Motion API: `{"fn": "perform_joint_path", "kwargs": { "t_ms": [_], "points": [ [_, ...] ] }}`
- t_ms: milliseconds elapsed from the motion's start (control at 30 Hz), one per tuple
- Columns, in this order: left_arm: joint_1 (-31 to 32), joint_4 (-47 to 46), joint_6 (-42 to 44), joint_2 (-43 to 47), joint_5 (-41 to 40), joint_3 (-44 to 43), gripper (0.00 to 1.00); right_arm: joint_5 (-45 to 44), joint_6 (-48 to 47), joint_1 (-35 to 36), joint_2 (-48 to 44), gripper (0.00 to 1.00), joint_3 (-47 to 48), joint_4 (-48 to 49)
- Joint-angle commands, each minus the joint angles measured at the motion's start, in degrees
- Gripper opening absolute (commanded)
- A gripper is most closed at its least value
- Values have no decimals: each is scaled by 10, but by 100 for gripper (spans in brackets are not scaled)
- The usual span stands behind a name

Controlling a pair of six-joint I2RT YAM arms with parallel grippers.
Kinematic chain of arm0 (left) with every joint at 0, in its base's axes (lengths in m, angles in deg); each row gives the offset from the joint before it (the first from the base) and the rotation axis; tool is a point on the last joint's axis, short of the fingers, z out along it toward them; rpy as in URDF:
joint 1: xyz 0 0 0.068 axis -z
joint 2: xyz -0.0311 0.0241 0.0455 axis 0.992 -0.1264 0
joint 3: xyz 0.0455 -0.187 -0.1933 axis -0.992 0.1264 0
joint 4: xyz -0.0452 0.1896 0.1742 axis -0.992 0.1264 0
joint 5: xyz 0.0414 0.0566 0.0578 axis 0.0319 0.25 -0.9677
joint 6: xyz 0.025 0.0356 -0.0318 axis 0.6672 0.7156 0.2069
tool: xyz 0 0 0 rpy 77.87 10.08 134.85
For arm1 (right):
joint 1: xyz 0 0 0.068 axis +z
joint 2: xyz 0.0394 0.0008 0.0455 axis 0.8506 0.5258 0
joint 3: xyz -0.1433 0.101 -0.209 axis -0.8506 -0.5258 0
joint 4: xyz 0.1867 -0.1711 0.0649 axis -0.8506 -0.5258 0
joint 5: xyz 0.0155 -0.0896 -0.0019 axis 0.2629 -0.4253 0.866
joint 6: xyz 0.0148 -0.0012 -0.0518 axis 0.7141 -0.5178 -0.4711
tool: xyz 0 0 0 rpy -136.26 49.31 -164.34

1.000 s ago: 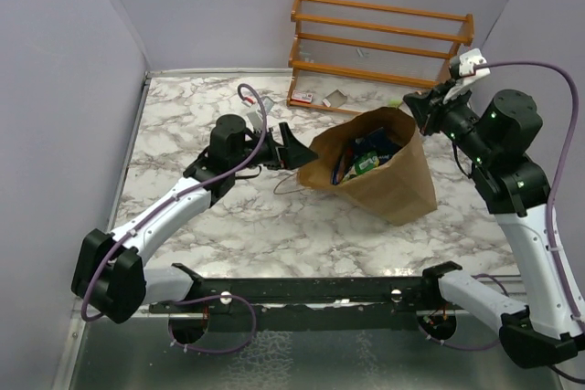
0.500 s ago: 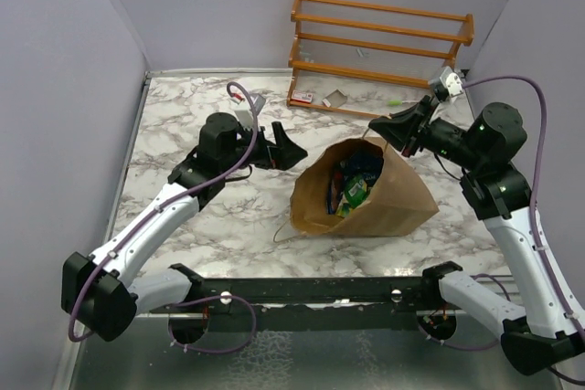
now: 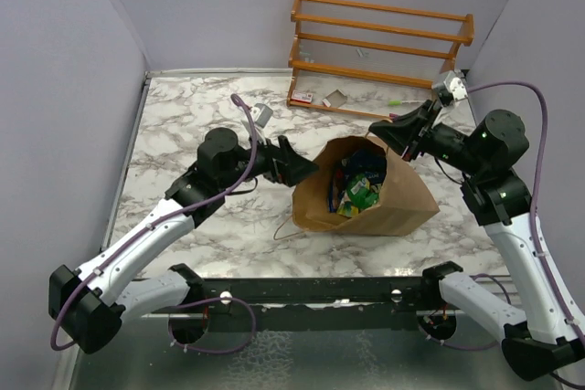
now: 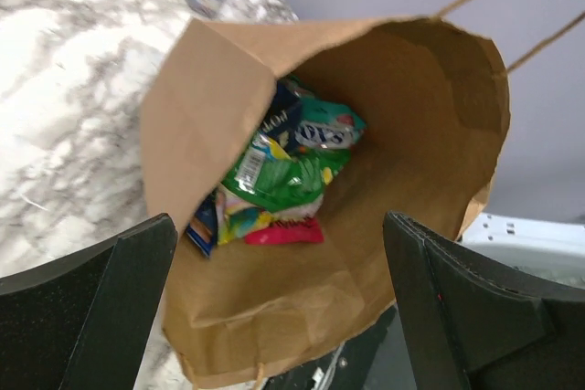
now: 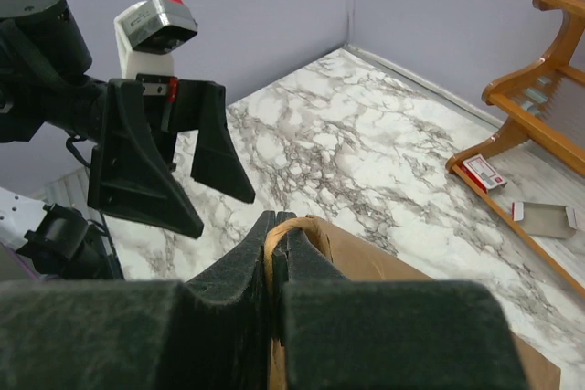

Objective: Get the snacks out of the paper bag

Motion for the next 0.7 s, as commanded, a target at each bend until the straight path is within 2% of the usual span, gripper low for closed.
{"fn": "perform_joint_path", "kwargs": {
  "t_ms": [0,200,367,500,667],
  "points": [
    [53,-44,-24,-2,-20,20,99,-17,-4,2,-32,2,-19,24],
    [155,-51,-13,-10,-128,12,99,-41,-4,2,-52,2,-29,30],
    [234,-39,24,-39,-244,1,89,-1,-23,2,-68,2,-63,68],
    [250,-71,40,-55,-278,26,80,58,-30,2,-87,2,-100,99],
    [250,-74,43,-62,-306,29,76,105,28,2,-91,2,-137,140]
  ]
}}
